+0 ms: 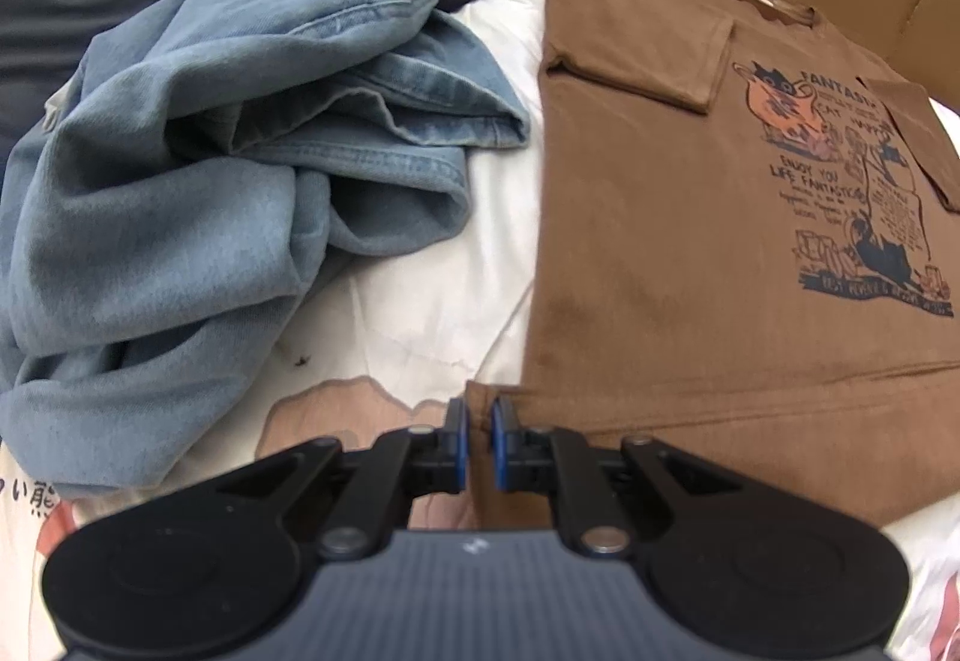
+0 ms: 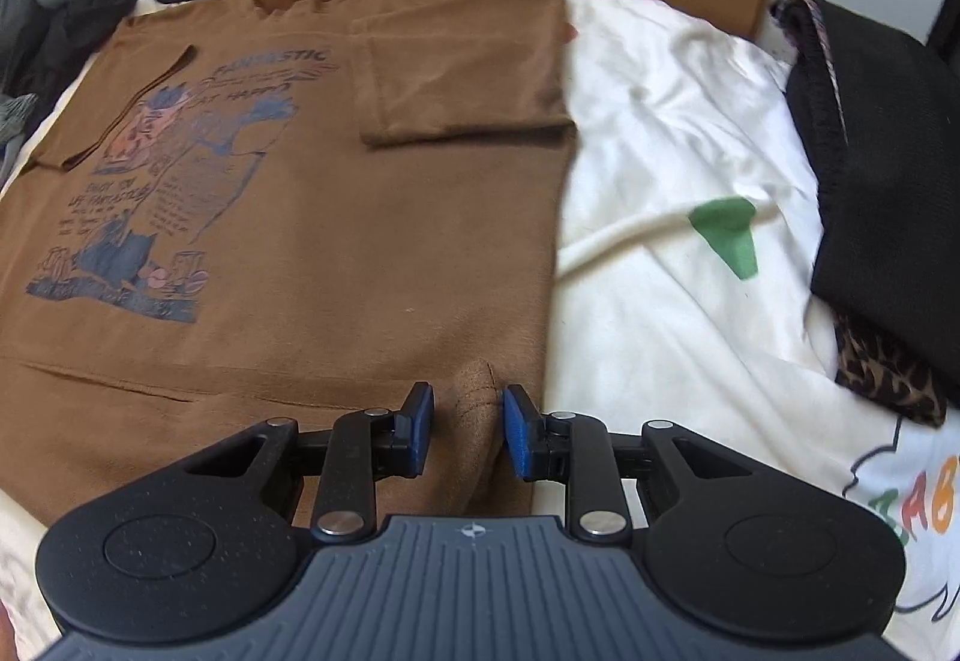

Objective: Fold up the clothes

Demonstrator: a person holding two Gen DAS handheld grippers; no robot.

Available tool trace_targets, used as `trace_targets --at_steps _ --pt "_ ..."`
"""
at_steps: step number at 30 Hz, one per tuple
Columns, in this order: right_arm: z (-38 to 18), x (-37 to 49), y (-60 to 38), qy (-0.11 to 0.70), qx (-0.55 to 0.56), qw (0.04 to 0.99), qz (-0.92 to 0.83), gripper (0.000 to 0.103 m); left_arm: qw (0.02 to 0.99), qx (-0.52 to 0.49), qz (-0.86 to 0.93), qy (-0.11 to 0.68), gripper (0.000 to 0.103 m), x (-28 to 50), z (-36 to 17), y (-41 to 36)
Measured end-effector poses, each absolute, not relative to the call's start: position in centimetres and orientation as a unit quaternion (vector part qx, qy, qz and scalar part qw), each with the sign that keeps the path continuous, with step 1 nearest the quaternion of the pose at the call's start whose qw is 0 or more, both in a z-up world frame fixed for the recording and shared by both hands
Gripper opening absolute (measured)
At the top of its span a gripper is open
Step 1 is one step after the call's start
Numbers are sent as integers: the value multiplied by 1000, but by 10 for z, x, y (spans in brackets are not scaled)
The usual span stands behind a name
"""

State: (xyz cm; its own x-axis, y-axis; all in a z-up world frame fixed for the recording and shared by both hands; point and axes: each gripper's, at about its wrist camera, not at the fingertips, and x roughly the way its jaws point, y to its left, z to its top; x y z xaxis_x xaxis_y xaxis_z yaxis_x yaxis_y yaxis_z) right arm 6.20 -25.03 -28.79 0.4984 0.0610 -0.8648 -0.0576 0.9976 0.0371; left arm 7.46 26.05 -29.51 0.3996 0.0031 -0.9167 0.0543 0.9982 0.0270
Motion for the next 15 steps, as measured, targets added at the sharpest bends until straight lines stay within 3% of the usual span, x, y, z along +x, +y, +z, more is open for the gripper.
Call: trace_targets --at_steps 1,15 --pt "-287 62 -250 500 -1 865 36 3 837 26 -15 546 9 74 -295 261" --pt "-269 72 -275 476 40 878 -20 4 858 -6 -18 513 8 106 -276 262"
